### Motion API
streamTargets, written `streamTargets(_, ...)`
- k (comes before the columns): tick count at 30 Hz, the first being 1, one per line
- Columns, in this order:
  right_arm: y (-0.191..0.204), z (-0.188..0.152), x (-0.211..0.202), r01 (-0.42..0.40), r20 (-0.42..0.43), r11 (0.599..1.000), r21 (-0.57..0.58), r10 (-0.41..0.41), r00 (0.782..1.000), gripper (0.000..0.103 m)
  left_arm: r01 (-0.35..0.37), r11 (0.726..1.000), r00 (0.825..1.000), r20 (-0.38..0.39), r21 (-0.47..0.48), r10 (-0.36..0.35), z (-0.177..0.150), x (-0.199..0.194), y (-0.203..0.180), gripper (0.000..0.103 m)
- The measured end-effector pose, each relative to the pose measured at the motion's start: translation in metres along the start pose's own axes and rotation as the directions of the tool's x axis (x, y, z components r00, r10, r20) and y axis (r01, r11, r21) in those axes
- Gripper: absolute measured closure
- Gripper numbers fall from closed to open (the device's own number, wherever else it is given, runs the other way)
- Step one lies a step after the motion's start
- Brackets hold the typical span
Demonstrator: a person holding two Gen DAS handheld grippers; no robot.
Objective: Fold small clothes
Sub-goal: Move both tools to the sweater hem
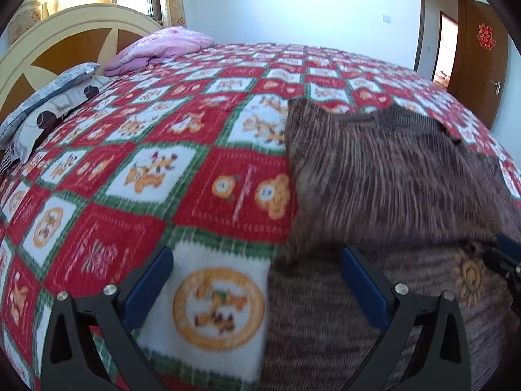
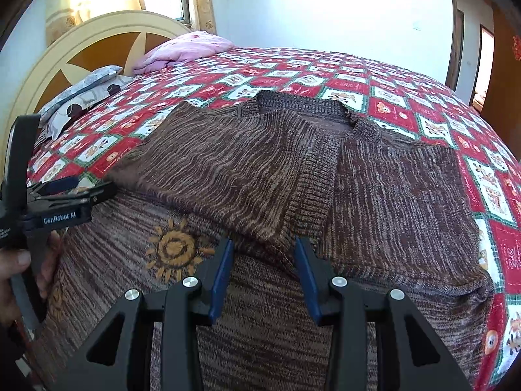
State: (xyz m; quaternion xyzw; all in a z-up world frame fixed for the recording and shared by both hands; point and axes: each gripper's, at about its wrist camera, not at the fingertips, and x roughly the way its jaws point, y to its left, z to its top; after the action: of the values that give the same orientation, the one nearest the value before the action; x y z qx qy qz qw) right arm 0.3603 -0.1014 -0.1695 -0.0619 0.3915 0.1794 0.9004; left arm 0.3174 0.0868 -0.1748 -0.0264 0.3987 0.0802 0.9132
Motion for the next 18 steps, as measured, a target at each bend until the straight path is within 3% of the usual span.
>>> streamTargets(2, -0.001, -0.003, -0.005, 0.003, -0.003, 1.0, 0.006, -0.003, 1.0, 0.058, -0.006, 1.0, 1.0, 0.008, 0.009, 0.006, -0.004, -0.006, 0.0, 0.0)
streamTargets(3, -0.003, -0.005, -0.006, 0.011, -0.021, 1.0, 0.015, -0.011, 1.0, 0.047, -0.006, 1.0, 1.0, 0.011, 0.01, 0.006, -0.005, -0.008, -0.001, 0.0)
streamTargets(4, -0.005, -0.008, -0.006, 0.007, -0.044, 0.999, 0.033, -0.005, 0.999, 0.045, -0.002, 1.0, 1.0, 0.014, 0.014, 0.002, -0.006, -0.012, -0.001, 0.0)
streamTargets(18, -0.009, -0.052, -0.044, 0.013, 0.0, 0.998, 0.06, -0.013, 1.0, 0.044, 0.05, 0.995, 0.998, 0.036, 0.084, -0.053, -0.043, -0.055, -0.009, 0.0)
